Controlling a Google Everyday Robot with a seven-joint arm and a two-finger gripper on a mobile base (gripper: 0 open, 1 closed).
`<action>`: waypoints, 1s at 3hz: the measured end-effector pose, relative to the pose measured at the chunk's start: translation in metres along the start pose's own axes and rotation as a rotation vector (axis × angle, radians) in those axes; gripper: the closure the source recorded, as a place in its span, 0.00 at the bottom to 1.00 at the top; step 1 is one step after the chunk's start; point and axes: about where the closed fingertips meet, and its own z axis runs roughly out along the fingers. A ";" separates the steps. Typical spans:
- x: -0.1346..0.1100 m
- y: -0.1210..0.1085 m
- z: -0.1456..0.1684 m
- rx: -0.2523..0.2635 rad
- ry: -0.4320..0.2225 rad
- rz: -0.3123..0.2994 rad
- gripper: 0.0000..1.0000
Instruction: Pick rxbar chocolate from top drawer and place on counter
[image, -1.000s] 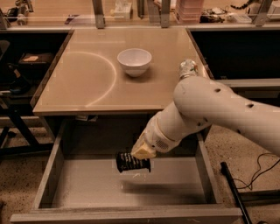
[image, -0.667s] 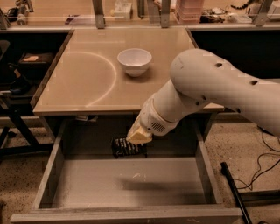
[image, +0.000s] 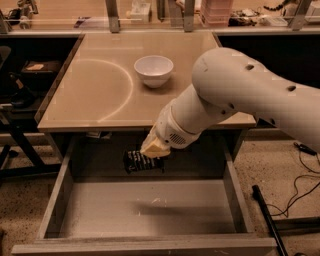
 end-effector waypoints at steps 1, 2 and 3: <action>-0.026 -0.013 -0.015 0.031 -0.017 -0.045 1.00; -0.046 -0.029 -0.028 0.054 -0.018 -0.075 1.00; -0.060 -0.047 -0.033 0.070 0.000 -0.091 1.00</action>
Offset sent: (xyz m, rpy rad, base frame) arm 0.0530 0.0243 0.0785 -0.0040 -0.1299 0.0428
